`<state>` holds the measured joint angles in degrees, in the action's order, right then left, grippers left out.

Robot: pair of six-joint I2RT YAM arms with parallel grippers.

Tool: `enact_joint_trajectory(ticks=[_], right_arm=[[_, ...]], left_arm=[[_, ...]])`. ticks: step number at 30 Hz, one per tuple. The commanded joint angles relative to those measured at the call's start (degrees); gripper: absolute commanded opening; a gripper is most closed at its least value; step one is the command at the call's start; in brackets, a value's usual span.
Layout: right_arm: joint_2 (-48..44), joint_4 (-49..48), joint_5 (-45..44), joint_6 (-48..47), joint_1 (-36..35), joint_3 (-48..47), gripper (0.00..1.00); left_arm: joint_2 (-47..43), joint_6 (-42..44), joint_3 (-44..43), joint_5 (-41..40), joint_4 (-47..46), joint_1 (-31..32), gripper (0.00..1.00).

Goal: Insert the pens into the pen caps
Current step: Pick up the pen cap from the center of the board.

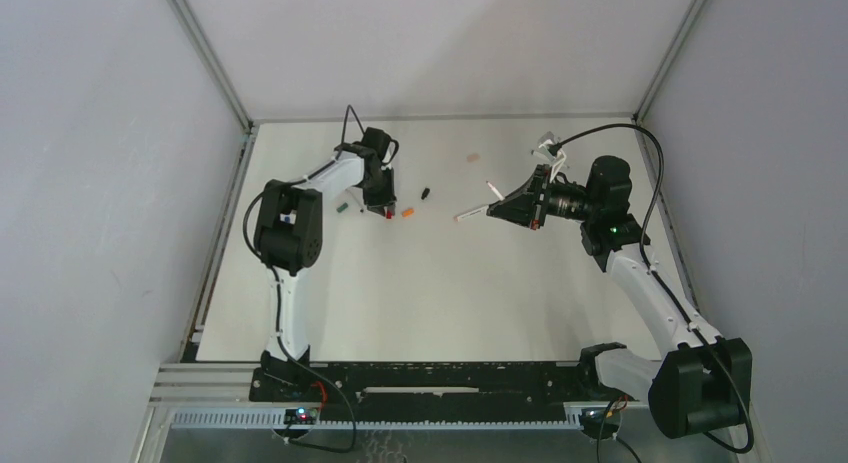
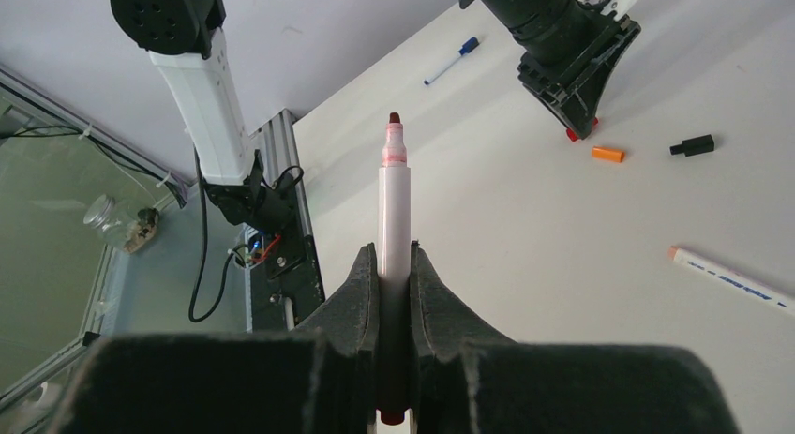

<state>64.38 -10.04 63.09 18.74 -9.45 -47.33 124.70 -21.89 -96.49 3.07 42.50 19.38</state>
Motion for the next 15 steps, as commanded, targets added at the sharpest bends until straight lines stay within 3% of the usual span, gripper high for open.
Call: enact_joint_trajectory(ticks=[1,15], right_arm=[[-0.75,-1.81,0.05,-0.51,0.21,0.04,0.00],[-0.81,-3.05,0.22,0.27,0.22,-0.04,0.00]], left_arm=[[1.09,1.49,-3.49,0.97,1.28,0.48,0.30],[2.22,2.86,-4.63,-2.91,4.92,1.72,0.28]])
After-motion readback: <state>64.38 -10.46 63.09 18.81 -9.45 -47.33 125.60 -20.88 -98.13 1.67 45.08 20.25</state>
